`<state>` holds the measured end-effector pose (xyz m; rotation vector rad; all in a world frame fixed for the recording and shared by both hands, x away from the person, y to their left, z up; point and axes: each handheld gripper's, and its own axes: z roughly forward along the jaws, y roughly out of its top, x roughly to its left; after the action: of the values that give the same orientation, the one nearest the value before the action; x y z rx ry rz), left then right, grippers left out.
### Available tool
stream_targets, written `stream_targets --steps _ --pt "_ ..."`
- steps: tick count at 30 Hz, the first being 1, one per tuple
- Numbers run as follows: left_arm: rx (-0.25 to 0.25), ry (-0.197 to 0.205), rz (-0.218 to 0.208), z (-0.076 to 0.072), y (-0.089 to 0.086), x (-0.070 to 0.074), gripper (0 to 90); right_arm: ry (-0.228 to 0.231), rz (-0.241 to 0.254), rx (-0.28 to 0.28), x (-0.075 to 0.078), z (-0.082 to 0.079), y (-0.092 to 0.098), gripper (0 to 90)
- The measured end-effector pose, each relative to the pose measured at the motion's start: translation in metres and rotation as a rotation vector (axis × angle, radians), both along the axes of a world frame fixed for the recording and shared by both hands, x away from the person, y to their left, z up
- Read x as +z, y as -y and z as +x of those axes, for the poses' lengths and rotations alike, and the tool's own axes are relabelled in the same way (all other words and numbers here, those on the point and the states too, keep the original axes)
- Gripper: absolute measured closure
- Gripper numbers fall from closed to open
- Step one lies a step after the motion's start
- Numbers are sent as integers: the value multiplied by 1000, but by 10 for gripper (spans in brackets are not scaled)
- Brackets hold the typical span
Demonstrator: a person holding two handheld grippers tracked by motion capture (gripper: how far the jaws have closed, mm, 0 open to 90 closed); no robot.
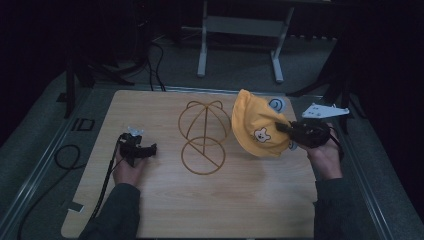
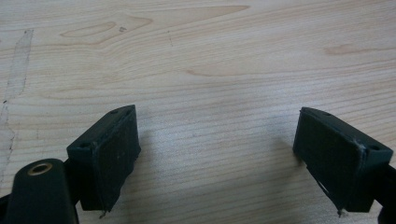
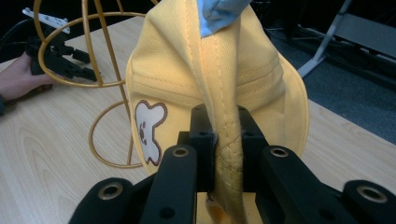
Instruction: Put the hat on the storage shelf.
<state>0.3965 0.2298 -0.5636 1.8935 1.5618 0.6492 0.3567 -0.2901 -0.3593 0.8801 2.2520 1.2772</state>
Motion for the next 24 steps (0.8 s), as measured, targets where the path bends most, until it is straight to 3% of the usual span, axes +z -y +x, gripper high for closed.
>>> stream_targets --steps 10,24 --pt "0 -1 0 0 0 0 146 8 28 49 15 -3 -4 817" --pt "-1 -1 0 0 0 0 146 27 27 96 33 -4 -16 817"
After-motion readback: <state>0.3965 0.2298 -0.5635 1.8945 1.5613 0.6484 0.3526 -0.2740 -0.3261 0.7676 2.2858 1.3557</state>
